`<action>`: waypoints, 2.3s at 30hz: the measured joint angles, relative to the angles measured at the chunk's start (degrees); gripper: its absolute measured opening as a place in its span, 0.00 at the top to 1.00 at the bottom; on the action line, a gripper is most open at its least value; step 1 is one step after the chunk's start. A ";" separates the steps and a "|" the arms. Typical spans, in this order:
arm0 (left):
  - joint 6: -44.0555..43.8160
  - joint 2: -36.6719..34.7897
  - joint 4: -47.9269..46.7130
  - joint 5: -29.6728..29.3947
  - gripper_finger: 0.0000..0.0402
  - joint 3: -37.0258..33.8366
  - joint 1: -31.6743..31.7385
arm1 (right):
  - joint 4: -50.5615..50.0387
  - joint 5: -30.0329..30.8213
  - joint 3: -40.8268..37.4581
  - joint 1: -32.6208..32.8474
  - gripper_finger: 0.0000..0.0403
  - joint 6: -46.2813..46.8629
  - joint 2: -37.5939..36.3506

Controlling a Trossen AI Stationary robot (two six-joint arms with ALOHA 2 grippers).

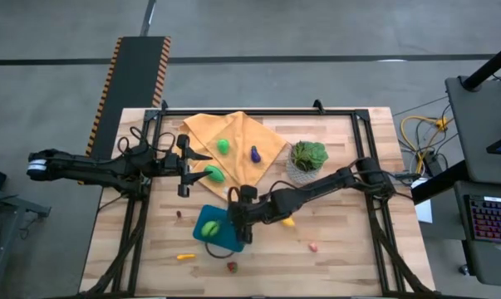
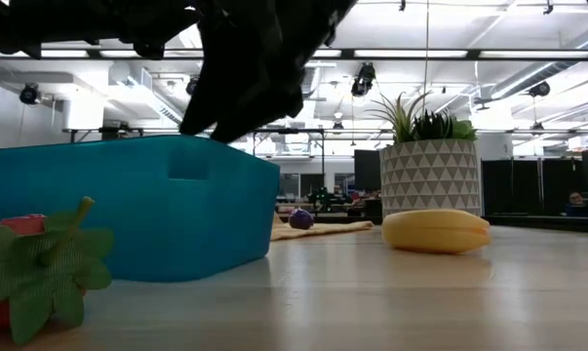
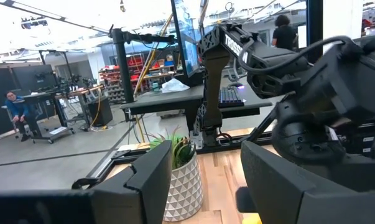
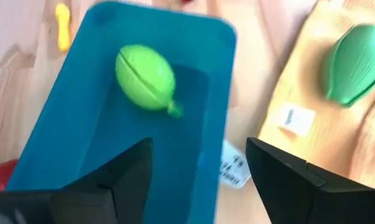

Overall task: Pick and placing Produce into tupperware
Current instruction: Put the peach into the blue bin

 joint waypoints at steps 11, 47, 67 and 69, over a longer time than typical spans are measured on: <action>0.00 -0.02 -0.13 -0.02 0.56 0.00 -0.02 | -8.12 1.02 8.97 -2.25 0.40 -5.65 -0.13; -0.04 -0.02 -1.32 0.00 0.56 -0.04 0.00 | -46.83 15.18 6.49 5.74 0.42 11.15 -16.75; 0.02 0.41 -1.33 -0.02 0.56 -0.09 0.00 | 0.76 7.38 -42.85 9.01 0.37 29.42 -44.16; 0.03 0.39 -1.26 -0.04 0.56 -0.06 0.00 | 0.06 6.17 -42.16 8.89 0.33 30.09 -43.12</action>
